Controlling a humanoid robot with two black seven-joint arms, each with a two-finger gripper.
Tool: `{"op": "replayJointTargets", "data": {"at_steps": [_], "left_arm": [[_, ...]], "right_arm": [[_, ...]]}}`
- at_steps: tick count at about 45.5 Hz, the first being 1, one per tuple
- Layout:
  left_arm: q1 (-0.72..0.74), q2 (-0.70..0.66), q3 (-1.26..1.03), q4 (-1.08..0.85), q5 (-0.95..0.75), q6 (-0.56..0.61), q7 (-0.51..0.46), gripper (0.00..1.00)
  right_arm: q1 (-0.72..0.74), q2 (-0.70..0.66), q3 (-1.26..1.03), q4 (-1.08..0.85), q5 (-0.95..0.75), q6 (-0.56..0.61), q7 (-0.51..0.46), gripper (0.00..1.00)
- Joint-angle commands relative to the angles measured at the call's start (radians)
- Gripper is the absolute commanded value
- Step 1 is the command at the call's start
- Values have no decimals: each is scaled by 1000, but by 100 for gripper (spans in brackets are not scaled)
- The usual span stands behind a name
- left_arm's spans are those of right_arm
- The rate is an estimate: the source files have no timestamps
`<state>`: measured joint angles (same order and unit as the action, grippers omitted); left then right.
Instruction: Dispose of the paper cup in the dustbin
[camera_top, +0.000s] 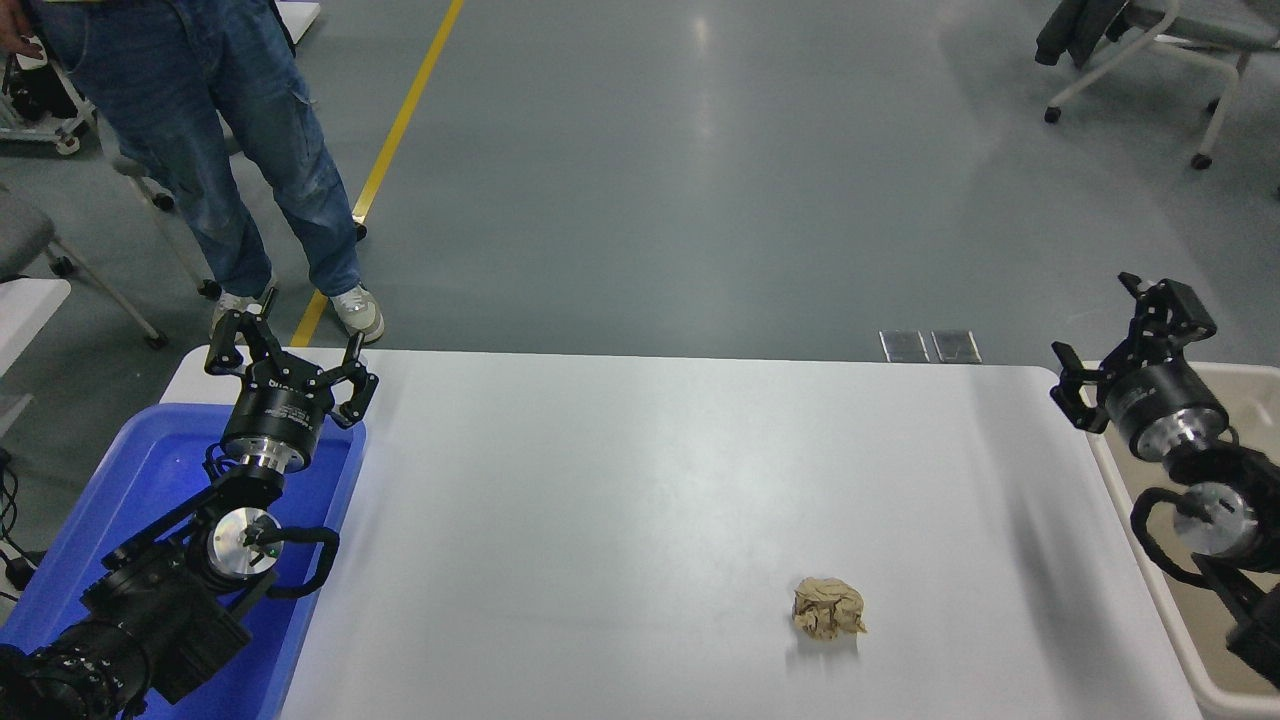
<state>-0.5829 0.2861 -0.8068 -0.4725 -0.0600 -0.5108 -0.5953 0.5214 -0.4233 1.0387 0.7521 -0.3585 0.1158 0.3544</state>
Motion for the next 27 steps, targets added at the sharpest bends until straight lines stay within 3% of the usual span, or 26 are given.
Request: {"op": "replayJointTargets", "data": {"at_steps": [1, 27], "left_arm": [[0, -1, 0, 0, 0, 0, 0, 100], [0, 1, 0, 0, 0, 0, 0, 100]], "right_arm": [[-80, 92, 156, 72, -142, 8, 119, 100], [-92, 170, 90, -3, -140, 7, 158, 100]]}}
